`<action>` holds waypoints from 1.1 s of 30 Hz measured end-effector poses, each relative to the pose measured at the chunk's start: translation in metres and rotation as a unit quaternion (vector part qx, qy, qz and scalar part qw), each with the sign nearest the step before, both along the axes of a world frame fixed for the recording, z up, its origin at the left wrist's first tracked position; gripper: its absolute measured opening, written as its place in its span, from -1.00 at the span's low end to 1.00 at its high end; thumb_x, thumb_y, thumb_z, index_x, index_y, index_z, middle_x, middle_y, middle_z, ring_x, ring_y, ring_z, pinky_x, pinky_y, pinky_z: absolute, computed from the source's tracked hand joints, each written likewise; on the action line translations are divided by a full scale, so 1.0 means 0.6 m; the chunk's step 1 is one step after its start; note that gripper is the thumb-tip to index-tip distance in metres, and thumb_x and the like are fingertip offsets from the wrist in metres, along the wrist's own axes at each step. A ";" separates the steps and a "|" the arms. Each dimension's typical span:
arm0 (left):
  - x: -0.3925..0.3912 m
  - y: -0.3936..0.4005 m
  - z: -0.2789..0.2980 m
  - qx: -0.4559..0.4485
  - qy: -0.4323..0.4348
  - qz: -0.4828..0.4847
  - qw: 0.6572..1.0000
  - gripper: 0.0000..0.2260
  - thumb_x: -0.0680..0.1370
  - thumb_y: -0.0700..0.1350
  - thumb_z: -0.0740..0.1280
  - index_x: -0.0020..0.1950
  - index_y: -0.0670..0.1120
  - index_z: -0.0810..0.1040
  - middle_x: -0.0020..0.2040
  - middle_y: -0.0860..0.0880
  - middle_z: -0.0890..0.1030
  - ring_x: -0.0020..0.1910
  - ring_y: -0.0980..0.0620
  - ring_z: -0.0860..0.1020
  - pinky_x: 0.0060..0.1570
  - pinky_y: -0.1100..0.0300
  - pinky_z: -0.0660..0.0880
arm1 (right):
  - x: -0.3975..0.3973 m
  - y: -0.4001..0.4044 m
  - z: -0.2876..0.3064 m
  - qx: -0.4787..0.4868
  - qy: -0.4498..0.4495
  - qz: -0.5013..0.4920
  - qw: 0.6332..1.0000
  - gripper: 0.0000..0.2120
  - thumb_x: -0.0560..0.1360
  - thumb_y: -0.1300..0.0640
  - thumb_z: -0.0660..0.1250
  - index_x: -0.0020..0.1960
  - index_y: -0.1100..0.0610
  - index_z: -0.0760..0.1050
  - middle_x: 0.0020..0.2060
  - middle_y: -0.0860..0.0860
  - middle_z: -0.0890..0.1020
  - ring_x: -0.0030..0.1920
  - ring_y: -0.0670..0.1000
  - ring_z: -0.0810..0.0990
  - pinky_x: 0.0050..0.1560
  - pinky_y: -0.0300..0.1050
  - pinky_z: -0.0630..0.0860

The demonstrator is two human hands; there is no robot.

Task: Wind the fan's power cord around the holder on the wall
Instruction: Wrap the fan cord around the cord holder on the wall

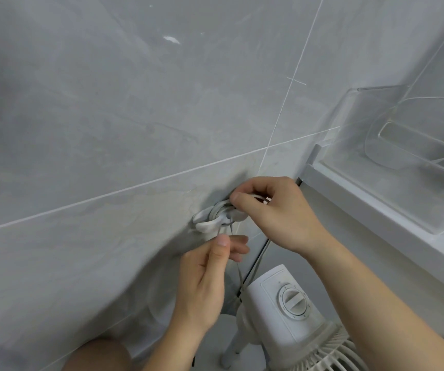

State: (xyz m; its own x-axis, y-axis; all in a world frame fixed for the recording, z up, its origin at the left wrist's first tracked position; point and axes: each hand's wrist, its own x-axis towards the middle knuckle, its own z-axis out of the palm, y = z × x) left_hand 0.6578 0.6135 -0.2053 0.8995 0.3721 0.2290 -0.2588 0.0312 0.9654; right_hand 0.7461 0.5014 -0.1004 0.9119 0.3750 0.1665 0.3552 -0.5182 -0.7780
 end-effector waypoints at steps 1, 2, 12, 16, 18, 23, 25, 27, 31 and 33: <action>-0.003 -0.002 0.002 0.013 -0.011 -0.013 1.000 -0.55 0.61 0.15 0.17 -0.15 -0.07 0.74 0.01 0.07 0.78 0.05 0.11 0.71 -0.07 0.40 0.48 | -0.001 0.000 0.001 0.003 0.005 0.006 1.000 -0.86 0.53 0.03 0.41 -0.15 0.01 0.73 -0.23 -0.08 0.76 -0.11 0.02 0.70 0.02 0.07 0.63; -0.006 -0.003 0.006 0.029 -0.020 -0.031 0.999 -0.58 0.60 0.14 0.18 -0.13 -0.05 0.74 0.06 0.09 0.77 0.16 0.11 0.68 0.01 0.36 0.49 | -0.002 -0.001 0.002 0.005 0.008 0.013 1.000 -0.83 0.53 0.00 0.40 -0.15 0.01 0.73 -0.23 -0.06 0.75 -0.10 0.03 0.70 0.04 0.11 0.62; -0.038 0.013 0.064 0.113 -0.026 -0.141 0.983 -0.64 0.53 0.22 0.22 0.23 0.18 0.63 0.14 0.26 0.68 0.05 0.20 0.61 0.01 0.43 0.39 | -0.007 -0.012 0.007 0.018 0.014 0.083 0.996 -0.38 0.46 -0.28 0.21 -0.02 0.27 0.67 -0.12 0.25 0.64 -0.04 0.23 0.57 -0.06 0.22 0.52; -0.037 0.019 0.065 0.146 -0.053 -0.121 0.980 -0.68 0.55 0.19 0.24 0.21 0.17 0.64 0.28 0.15 0.59 0.24 0.12 0.57 0.08 0.38 0.41 | -0.003 -0.015 0.004 0.034 0.027 0.091 0.995 -0.44 0.50 -0.23 0.20 0.02 0.21 0.72 -0.15 0.14 0.69 -0.09 0.07 0.61 -0.09 -0.03 0.51; -0.034 0.019 0.060 0.154 -0.049 -0.102 0.982 -0.71 0.55 0.19 0.26 0.19 0.19 0.65 0.35 0.14 0.52 0.42 0.03 0.49 0.16 0.34 0.42 | 0.000 -0.014 0.003 0.050 0.052 0.084 0.994 -0.60 0.54 -0.06 0.20 0.04 0.11 0.75 -0.15 0.04 0.73 -0.13 -0.11 0.62 -0.09 -0.23 0.47; -0.040 0.019 0.061 0.164 -0.012 -0.213 0.963 -0.60 0.55 0.24 0.30 0.34 0.19 0.59 0.53 0.17 0.44 0.57 0.08 0.34 0.41 -0.04 0.41 | 0.004 -0.010 0.000 0.050 0.068 0.061 0.995 -0.73 0.61 0.25 0.29 0.07 0.09 0.77 -0.19 -0.10 0.76 -0.12 -0.21 0.67 -0.10 -0.29 0.52; -0.042 0.020 0.067 0.161 -0.017 -0.223 0.961 -0.57 0.54 0.23 0.30 0.37 0.15 0.57 0.52 0.15 0.45 0.57 0.08 0.35 0.45 -0.07 0.38 | 0.002 -0.010 0.005 0.061 0.074 0.061 0.994 -0.75 0.63 0.24 0.29 0.07 0.12 0.77 -0.20 -0.09 0.76 -0.14 -0.22 0.66 -0.14 -0.34 0.50; -0.044 0.019 0.072 0.163 -0.019 -0.238 0.957 -0.54 0.53 0.23 0.28 0.41 0.15 0.54 0.54 0.15 0.40 0.59 0.11 0.30 0.50 -0.05 0.32 | 0.002 -0.011 0.011 0.084 0.104 0.059 0.989 -0.65 0.64 0.27 0.18 0.06 0.16 0.76 -0.15 0.04 0.76 -0.14 -0.19 0.65 -0.16 -0.35 0.50; -0.044 0.015 0.072 0.157 -0.014 -0.259 0.953 -0.48 0.52 0.26 0.26 0.47 0.19 0.46 0.57 0.21 0.36 0.59 0.19 0.27 0.53 0.04 0.27 | 0.002 -0.015 0.015 0.082 0.129 0.059 0.986 -0.57 0.60 0.36 0.11 0.09 0.16 0.75 -0.09 0.09 0.78 -0.12 -0.16 0.66 -0.18 -0.33 0.53; -0.045 0.013 0.071 0.154 -0.009 -0.269 0.951 -0.48 0.51 0.28 0.26 0.46 0.21 0.45 0.53 0.26 0.39 0.55 0.26 0.31 0.48 0.25 0.26 | 0.001 -0.014 0.013 0.070 0.126 0.055 0.988 -0.60 0.58 0.37 0.17 0.11 0.12 0.75 -0.10 0.05 0.79 -0.17 -0.18 0.65 -0.20 -0.30 0.55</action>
